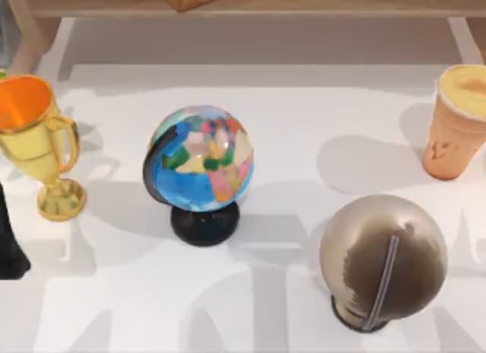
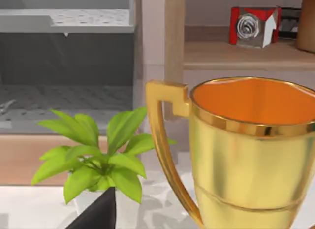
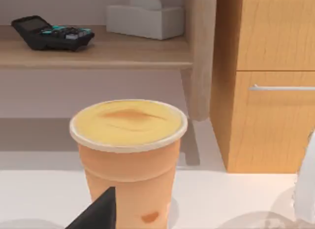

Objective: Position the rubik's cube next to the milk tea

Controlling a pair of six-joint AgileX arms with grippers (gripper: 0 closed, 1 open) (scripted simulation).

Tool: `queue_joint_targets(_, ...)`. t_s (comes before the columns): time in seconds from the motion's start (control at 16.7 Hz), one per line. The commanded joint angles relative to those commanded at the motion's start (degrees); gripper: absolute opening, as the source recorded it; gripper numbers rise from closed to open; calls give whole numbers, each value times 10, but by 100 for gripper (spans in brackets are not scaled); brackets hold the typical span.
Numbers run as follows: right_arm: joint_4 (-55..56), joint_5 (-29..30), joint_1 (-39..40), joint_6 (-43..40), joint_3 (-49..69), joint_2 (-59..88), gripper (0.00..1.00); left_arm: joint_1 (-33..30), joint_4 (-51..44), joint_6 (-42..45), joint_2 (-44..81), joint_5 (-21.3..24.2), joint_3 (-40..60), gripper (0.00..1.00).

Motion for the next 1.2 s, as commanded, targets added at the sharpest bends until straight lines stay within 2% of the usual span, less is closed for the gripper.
queue_joint_targets(0.24,0,8,7,0,17,18,100,0,0,0,0,0,0,100)
queue_joint_targets(0.48,3,52,48,2,124,125,100,0,0,0,0,0,0,100)
queue_joint_targets(0.72,7,121,113,4,314,317,100,0,0,0,0,0,0,100)
queue_joint_targets(1.2,17,282,265,9,786,806,100,0,0,0,0,0,0,100)
